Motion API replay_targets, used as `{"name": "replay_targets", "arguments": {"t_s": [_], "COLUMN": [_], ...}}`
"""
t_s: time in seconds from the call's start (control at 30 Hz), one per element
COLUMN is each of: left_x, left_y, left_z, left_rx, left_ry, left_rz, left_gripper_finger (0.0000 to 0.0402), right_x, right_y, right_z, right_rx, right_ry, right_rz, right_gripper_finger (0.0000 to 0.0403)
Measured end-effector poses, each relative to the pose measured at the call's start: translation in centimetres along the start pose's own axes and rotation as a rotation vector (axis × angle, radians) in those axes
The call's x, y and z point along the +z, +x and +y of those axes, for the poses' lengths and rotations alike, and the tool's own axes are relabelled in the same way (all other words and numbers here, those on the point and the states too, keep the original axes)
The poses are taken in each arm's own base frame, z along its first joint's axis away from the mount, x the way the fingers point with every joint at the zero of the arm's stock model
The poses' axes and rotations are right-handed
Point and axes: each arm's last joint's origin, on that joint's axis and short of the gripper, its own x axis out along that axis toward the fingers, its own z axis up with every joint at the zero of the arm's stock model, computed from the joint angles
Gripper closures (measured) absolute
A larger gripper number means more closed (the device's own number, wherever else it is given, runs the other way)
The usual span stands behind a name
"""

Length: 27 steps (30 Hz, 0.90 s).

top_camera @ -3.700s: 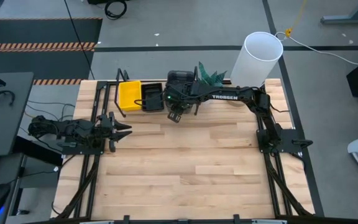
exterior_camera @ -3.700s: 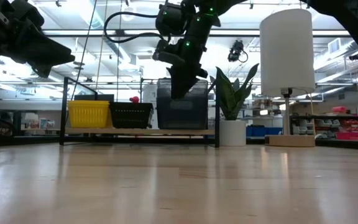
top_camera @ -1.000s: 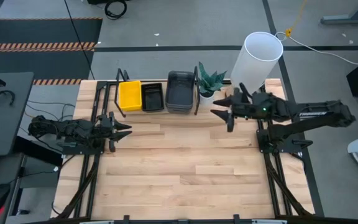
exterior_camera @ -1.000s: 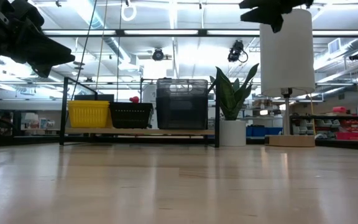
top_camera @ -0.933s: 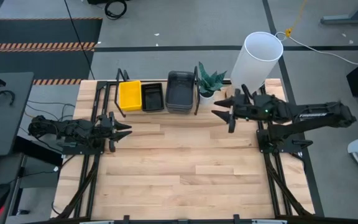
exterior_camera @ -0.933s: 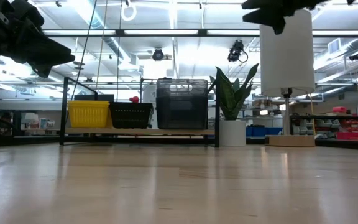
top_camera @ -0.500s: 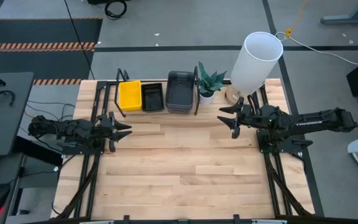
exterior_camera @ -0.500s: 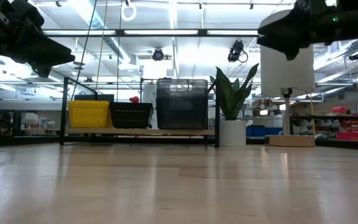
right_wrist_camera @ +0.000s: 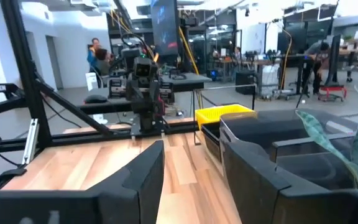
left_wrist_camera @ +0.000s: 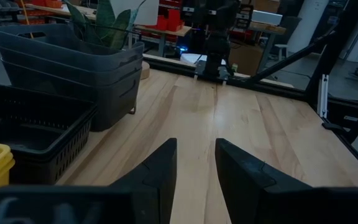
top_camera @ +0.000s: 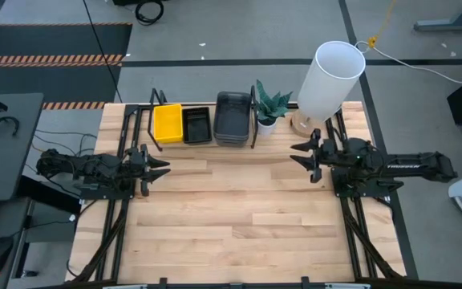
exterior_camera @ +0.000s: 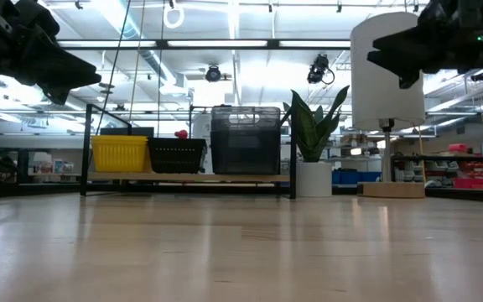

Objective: Stack baskets on shelf by color
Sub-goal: Return to Home Position

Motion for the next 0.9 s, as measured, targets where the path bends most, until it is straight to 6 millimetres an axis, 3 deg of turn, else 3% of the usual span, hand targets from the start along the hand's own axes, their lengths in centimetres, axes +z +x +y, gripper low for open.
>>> {"name": "replay_targets", "arguments": {"t_s": [0.5,0.9], "left_x": [0.0,0.0], "left_y": [0.0,0.0], "left_z": [0.0,0.0], "left_rx": [0.000,0.000], "left_ry": [0.000,0.000], "left_rz": [0.000,0.000], "left_gripper_finger": [0.0285,0.0285], "right_x": [-1.4,-2.3], "right_y": [-2.0,-2.7], "right_z": [0.1,0.2], "right_rx": [0.074,0.128], "right_ry": [-0.021,-0.009], "right_rz": [-0.093,-0.045], "right_gripper_finger": [0.0232,0.0237]}}
